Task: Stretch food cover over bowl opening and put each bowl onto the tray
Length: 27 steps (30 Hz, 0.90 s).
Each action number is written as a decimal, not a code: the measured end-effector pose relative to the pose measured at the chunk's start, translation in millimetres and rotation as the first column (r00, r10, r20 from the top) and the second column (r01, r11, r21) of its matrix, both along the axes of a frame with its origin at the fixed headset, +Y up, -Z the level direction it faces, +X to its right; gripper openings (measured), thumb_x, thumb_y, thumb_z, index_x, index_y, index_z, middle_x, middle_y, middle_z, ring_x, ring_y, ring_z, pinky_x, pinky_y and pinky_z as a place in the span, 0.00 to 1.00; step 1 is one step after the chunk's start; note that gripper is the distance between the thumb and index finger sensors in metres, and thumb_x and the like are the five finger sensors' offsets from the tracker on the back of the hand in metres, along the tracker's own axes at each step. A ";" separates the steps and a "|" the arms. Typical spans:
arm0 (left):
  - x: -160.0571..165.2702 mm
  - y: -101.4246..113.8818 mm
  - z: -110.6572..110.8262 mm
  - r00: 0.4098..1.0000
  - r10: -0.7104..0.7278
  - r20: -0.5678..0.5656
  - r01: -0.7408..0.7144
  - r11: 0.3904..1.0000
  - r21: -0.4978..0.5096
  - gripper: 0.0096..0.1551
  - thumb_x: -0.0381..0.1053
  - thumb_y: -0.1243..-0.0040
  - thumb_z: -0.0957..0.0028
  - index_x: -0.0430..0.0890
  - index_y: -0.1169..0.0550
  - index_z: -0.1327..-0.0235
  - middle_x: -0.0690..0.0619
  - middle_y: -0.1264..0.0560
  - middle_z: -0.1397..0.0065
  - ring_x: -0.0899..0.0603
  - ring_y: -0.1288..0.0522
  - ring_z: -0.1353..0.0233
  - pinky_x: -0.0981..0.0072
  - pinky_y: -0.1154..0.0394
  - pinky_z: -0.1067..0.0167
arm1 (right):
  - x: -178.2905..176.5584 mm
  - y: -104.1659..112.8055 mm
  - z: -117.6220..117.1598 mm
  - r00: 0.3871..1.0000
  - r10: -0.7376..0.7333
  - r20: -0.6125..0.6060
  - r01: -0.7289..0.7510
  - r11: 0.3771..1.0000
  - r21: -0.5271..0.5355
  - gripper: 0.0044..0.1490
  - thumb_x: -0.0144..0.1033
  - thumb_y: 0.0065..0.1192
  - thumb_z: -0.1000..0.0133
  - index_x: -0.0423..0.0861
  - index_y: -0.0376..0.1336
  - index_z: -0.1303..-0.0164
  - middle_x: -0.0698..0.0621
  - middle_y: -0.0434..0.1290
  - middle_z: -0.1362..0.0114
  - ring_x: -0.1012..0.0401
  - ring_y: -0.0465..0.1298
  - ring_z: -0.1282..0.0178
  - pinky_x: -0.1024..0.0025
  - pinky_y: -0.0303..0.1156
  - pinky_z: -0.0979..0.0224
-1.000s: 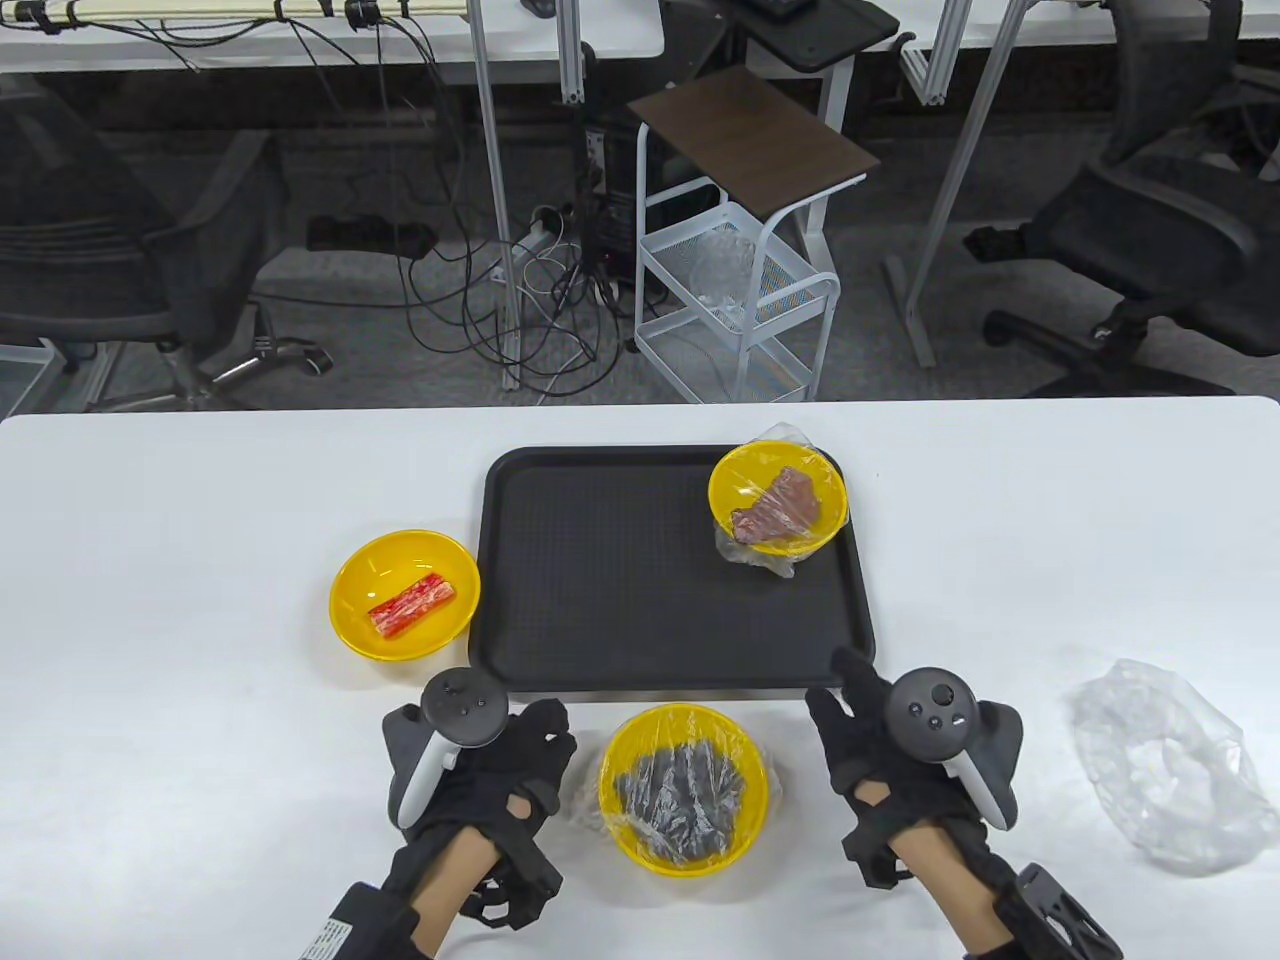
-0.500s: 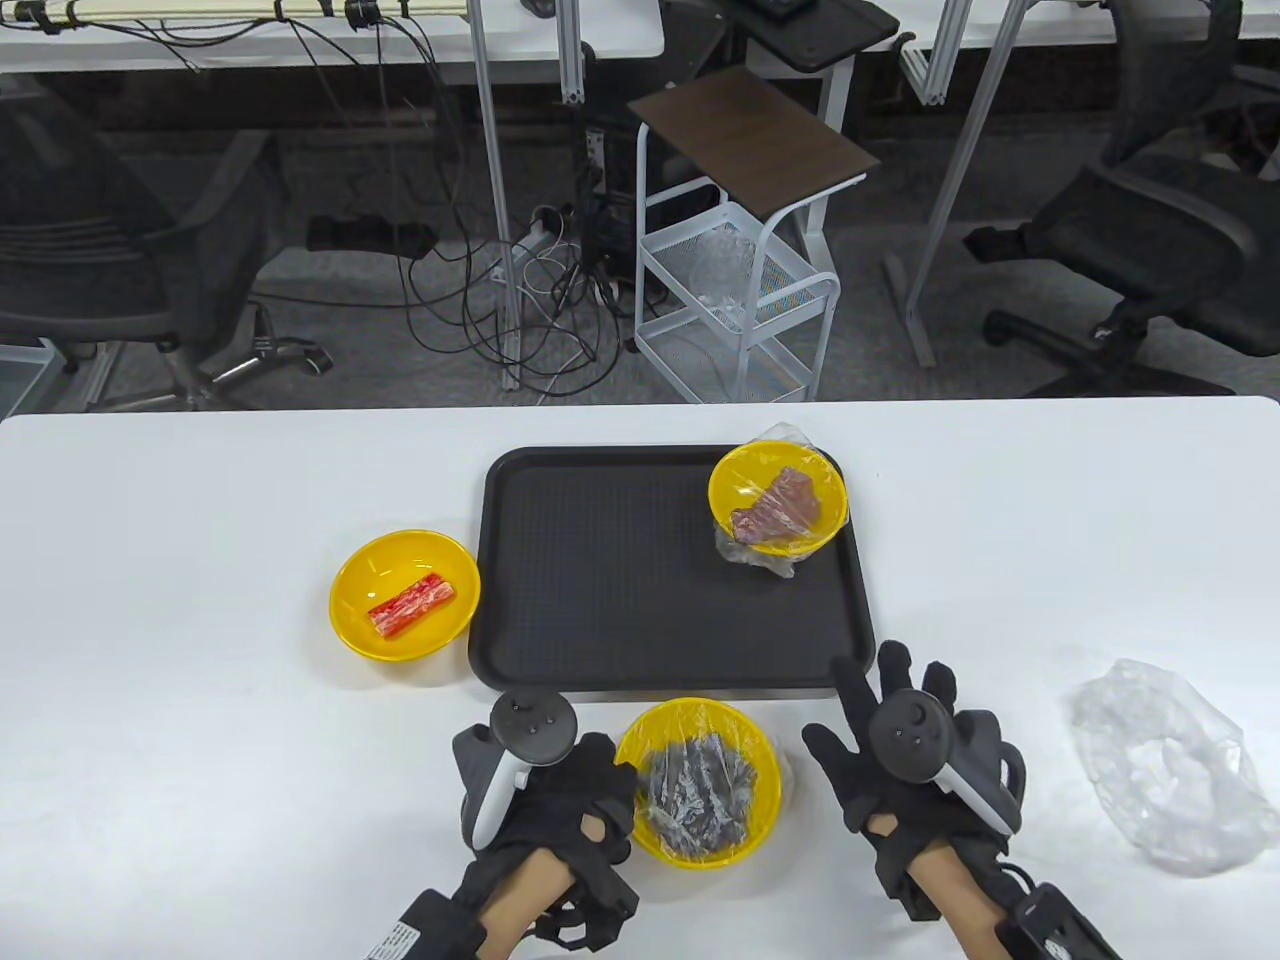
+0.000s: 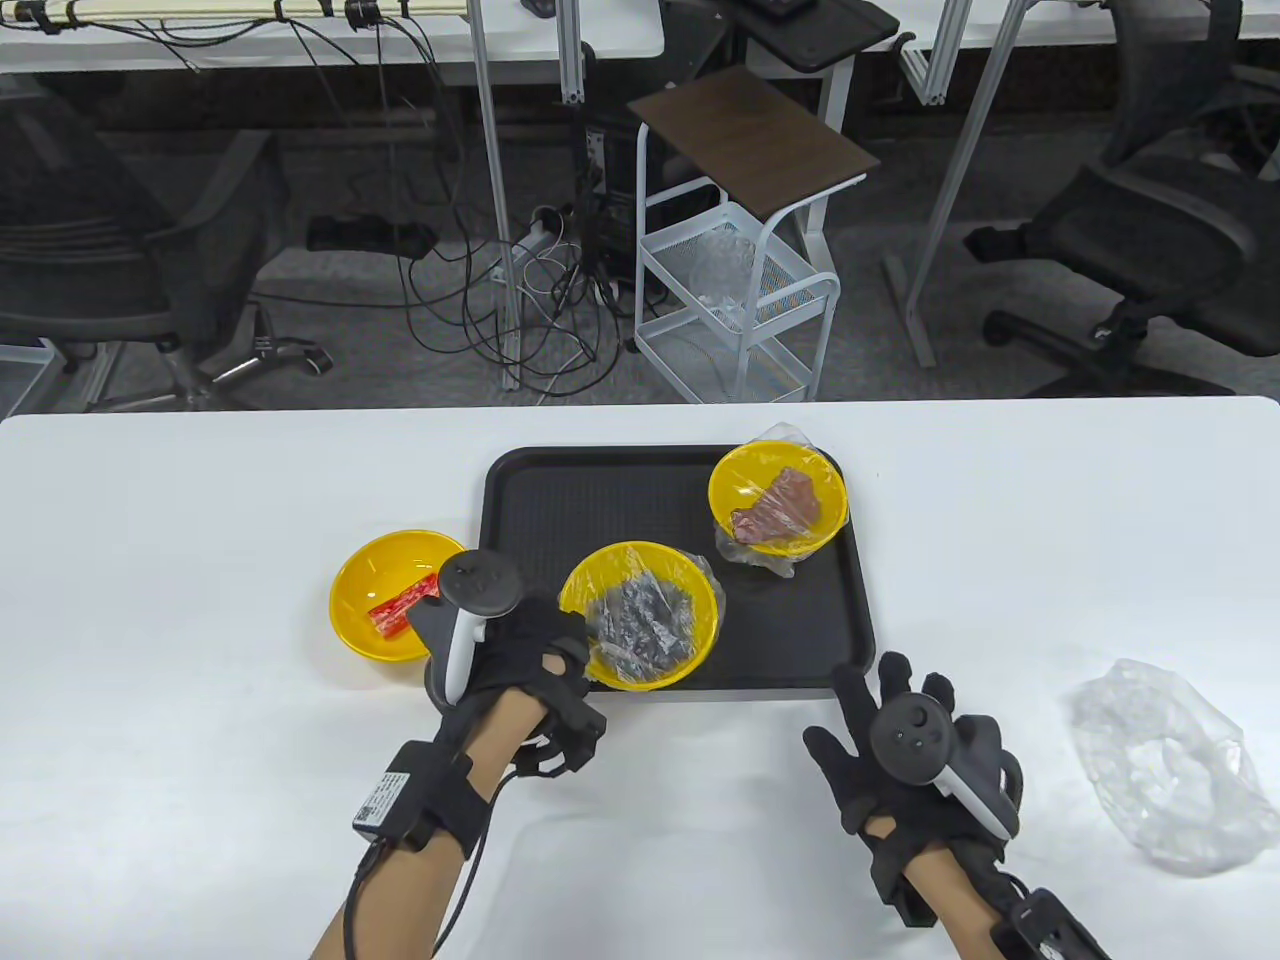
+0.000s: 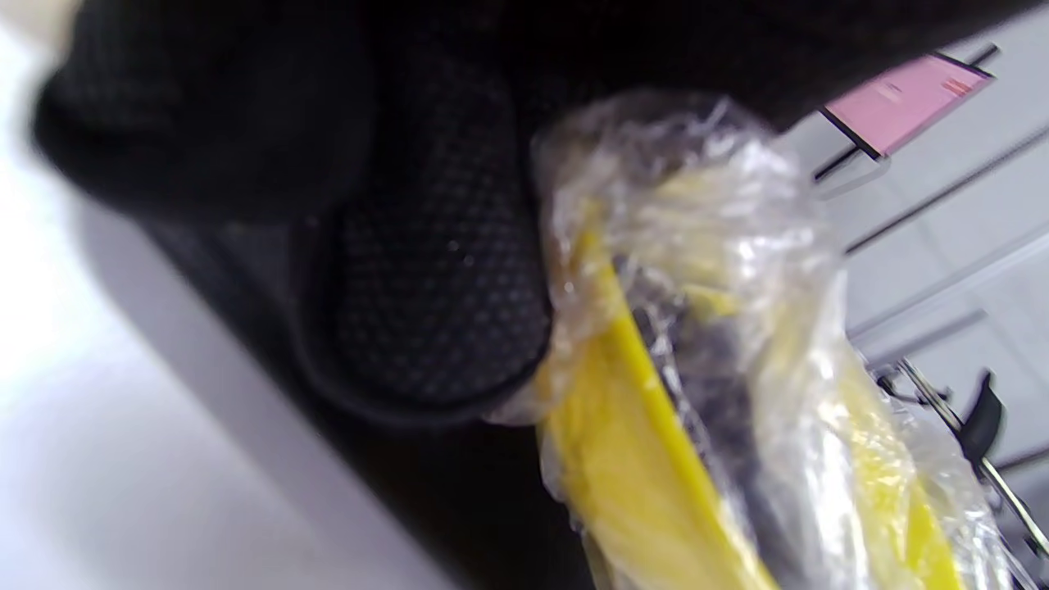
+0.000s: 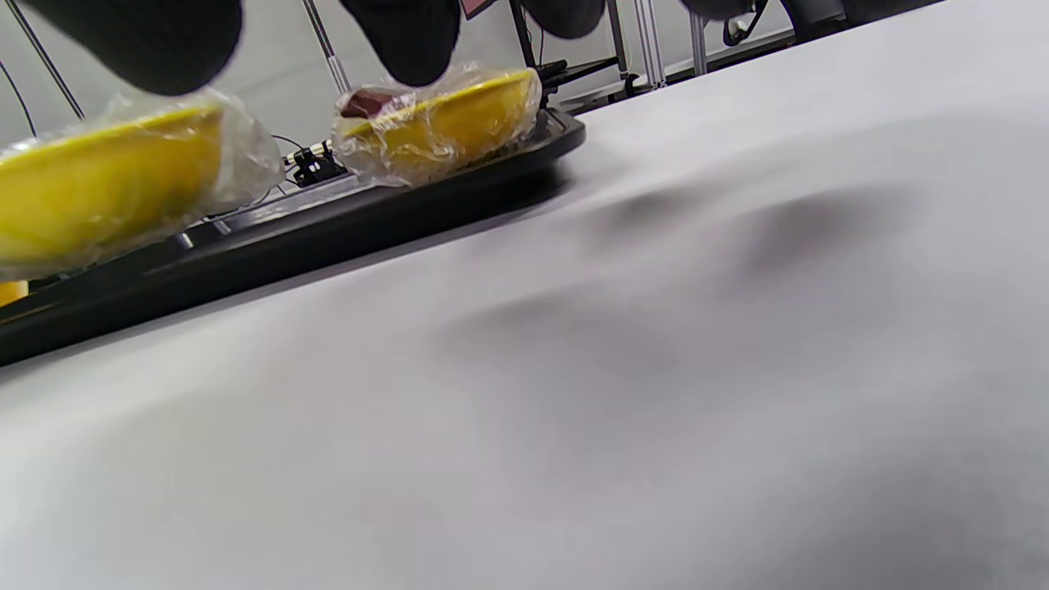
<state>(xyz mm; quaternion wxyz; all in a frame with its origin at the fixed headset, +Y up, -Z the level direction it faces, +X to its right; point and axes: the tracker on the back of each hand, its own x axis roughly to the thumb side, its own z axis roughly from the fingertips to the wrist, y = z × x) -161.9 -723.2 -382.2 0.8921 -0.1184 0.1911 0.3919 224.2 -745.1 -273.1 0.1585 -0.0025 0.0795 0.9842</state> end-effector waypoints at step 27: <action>-45.5 -5.9 -71.4 0.970 -0.086 -0.226 0.100 0.994 0.051 0.31 0.55 0.28 0.49 0.36 0.19 0.40 0.47 0.06 0.59 0.45 0.03 0.71 0.65 0.07 0.76 | -26.4 -13.6 1.8 0.991 0.090 -0.099 -0.093 0.995 -0.026 0.53 0.66 0.51 0.46 0.50 0.49 0.14 0.36 0.41 0.13 0.26 0.40 0.20 0.22 0.49 0.32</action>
